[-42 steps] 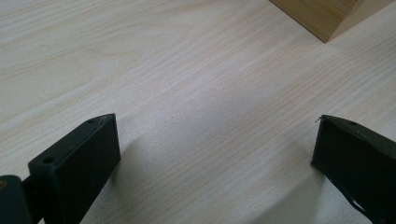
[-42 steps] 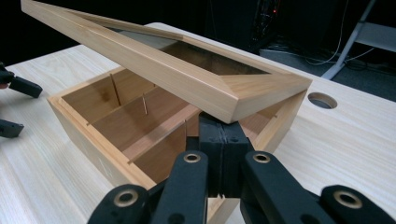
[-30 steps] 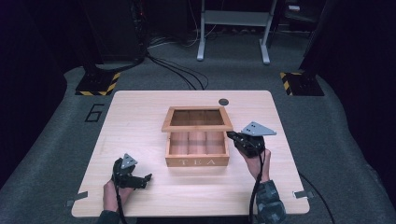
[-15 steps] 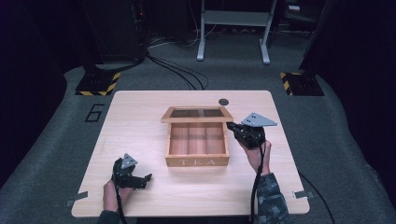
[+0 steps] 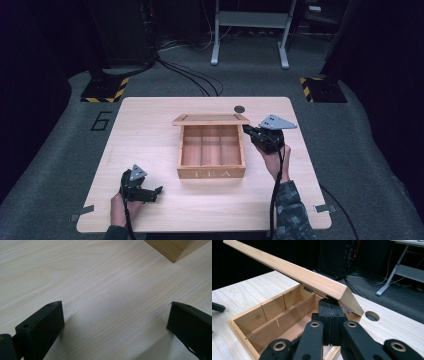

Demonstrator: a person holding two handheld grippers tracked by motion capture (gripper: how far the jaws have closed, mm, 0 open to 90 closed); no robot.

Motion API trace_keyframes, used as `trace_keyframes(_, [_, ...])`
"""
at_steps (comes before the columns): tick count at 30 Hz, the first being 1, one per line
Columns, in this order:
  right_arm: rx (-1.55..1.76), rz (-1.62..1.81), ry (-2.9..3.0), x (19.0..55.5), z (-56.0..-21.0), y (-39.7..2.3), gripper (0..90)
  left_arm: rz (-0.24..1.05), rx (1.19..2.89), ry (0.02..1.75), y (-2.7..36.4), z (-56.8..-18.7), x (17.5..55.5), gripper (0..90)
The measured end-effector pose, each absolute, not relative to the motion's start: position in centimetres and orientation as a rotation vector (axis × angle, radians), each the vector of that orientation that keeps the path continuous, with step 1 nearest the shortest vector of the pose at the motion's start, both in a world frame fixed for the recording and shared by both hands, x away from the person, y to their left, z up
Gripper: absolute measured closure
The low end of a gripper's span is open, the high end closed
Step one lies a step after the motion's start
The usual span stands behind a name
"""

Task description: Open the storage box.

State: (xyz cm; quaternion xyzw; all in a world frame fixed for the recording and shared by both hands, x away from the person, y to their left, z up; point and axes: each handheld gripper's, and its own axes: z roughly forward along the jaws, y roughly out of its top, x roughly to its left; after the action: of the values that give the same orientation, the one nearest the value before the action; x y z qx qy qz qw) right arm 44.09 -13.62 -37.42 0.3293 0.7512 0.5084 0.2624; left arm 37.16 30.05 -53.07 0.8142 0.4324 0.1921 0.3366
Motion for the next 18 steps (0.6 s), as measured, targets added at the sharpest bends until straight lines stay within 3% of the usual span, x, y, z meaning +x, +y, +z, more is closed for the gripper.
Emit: trace_keyframes(18, [0.884,1.374,2.034,44.24,-37.30,-13.60,90.0,0.500,2.123,1.127,30.05,-53.07,37.16,0.6])
